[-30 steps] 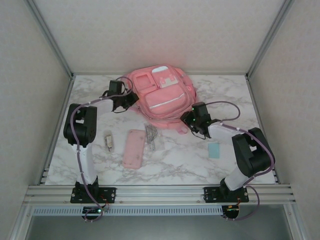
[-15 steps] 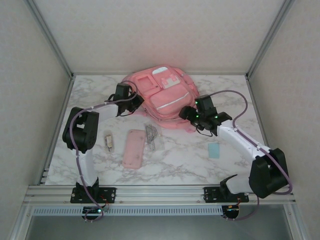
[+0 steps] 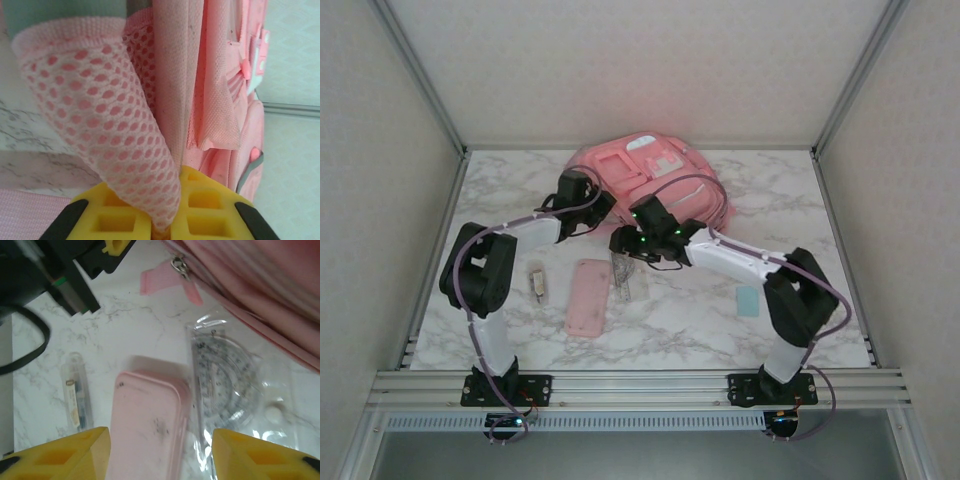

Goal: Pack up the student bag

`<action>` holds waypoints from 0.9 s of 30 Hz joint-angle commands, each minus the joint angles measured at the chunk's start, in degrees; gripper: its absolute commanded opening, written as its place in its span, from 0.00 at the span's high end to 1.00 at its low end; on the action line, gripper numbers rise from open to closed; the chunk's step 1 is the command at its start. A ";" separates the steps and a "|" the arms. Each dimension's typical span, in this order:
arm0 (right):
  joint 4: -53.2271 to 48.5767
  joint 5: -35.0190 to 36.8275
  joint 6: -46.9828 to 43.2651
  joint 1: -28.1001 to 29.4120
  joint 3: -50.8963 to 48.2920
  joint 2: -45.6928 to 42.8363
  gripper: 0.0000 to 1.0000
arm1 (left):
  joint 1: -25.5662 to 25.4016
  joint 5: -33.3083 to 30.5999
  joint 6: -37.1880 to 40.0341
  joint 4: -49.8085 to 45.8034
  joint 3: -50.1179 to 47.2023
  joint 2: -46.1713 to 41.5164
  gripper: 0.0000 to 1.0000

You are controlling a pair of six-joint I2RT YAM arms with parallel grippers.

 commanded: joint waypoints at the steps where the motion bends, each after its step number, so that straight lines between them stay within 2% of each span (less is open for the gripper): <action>1: 2.56 2.60 1.28 0.31 2.77 2.98 0.44 | -2.09 3.63 -1.06 1.96 0.16 -4.83 1.00; 6: 4.87 13.03 3.35 0.40 1.65 5.31 0.49 | -2.57 4.17 -2.62 2.24 -1.07 -5.74 1.00; 10: 8.46 19.76 3.80 0.50 0.70 7.35 0.49 | -3.53 4.12 -3.41 2.76 -2.43 -6.58 1.00; 18: 14.84 25.08 2.75 0.50 2.72 11.24 0.51 | -4.63 4.84 -4.98 3.90 -4.99 -8.11 1.00; 23: 16.70 29.02 1.65 0.45 3.48 11.88 0.61 | -5.08 5.42 -4.90 3.46 -5.60 -9.64 1.00; 27: 17.74 30.47 -0.02 0.41 3.67 11.84 0.76 | -5.08 5.35 -4.89 3.37 -6.22 -10.47 1.00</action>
